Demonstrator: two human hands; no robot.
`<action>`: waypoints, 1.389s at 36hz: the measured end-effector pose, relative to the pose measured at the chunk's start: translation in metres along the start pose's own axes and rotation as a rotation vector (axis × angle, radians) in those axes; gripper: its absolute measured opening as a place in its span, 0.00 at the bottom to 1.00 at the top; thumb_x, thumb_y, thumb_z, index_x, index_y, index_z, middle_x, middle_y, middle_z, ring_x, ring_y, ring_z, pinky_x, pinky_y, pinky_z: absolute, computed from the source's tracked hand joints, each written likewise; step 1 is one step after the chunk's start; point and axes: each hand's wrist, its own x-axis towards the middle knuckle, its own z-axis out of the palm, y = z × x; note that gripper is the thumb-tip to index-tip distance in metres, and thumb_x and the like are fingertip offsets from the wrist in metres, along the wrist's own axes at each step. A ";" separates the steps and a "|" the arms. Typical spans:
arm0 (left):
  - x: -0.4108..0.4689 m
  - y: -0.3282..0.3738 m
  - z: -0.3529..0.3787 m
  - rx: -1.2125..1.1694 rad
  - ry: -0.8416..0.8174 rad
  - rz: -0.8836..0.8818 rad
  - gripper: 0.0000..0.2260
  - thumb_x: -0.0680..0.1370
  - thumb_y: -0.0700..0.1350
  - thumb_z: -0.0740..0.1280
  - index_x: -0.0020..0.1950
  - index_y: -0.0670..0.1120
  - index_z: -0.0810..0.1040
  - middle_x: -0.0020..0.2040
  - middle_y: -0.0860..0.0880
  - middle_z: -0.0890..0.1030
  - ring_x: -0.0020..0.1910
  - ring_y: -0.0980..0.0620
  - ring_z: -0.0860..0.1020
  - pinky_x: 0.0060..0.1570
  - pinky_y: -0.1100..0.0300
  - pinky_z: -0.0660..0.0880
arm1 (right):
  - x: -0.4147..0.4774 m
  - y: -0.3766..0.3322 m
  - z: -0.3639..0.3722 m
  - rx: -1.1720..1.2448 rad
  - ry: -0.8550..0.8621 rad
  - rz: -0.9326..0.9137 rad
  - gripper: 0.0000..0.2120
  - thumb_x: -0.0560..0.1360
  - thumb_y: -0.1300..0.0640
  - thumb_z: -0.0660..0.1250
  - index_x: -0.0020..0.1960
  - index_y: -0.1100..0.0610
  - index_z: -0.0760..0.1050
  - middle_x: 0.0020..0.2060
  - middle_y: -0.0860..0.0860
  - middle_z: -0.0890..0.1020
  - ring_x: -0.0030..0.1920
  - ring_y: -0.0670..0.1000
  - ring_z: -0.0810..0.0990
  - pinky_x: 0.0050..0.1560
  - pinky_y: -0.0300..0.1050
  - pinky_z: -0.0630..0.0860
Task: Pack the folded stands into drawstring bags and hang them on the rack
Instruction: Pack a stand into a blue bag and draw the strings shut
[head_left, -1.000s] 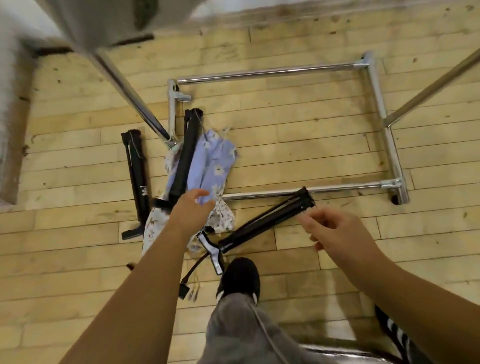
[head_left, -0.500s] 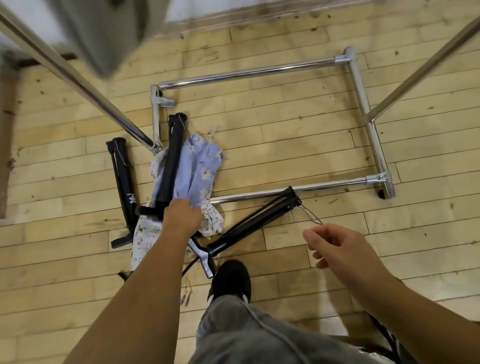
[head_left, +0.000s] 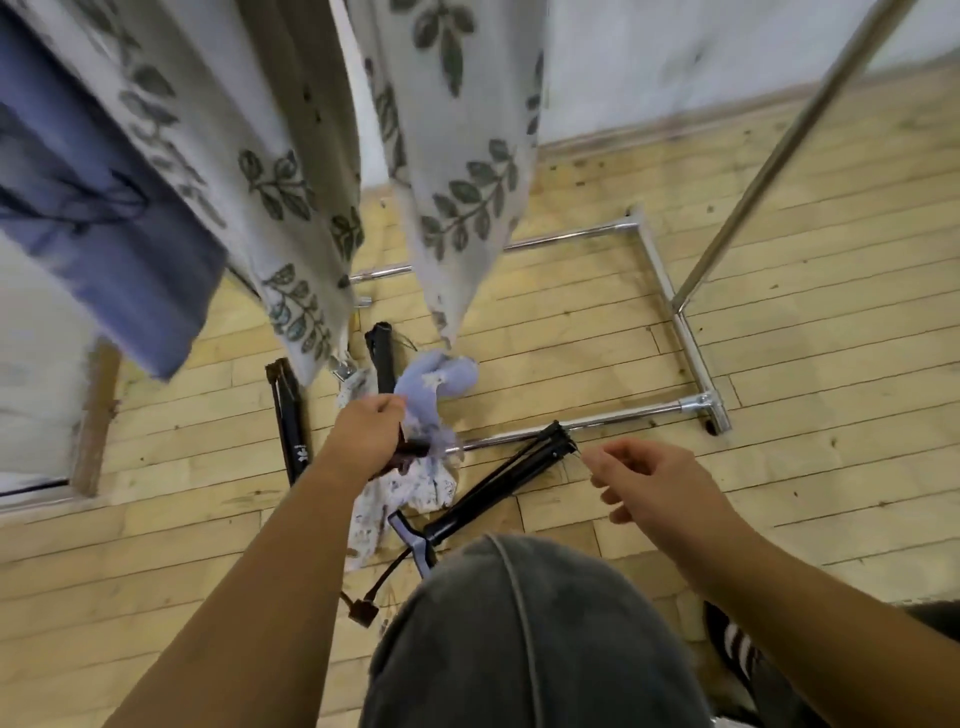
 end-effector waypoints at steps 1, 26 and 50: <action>-0.006 0.008 -0.003 -0.004 -0.012 0.033 0.14 0.87 0.49 0.58 0.68 0.48 0.79 0.38 0.51 0.73 0.33 0.56 0.69 0.32 0.65 0.65 | -0.005 -0.006 -0.006 -0.006 0.003 -0.011 0.05 0.81 0.48 0.67 0.50 0.47 0.81 0.45 0.48 0.85 0.47 0.48 0.84 0.43 0.40 0.79; -0.200 0.221 -0.019 -0.225 -0.376 0.191 0.11 0.81 0.50 0.70 0.61 0.48 0.84 0.61 0.54 0.83 0.57 0.55 0.83 0.50 0.59 0.78 | -0.064 -0.079 -0.138 -0.002 -0.160 0.008 0.22 0.81 0.39 0.65 0.60 0.57 0.81 0.54 0.55 0.87 0.56 0.56 0.85 0.60 0.52 0.81; -0.213 0.179 0.081 0.009 -0.590 -0.115 0.32 0.77 0.75 0.51 0.68 0.57 0.74 0.60 0.57 0.80 0.55 0.54 0.82 0.59 0.49 0.78 | -0.082 -0.022 -0.154 -0.221 -0.286 -0.073 0.11 0.84 0.56 0.63 0.53 0.45 0.82 0.46 0.45 0.87 0.48 0.45 0.85 0.53 0.42 0.81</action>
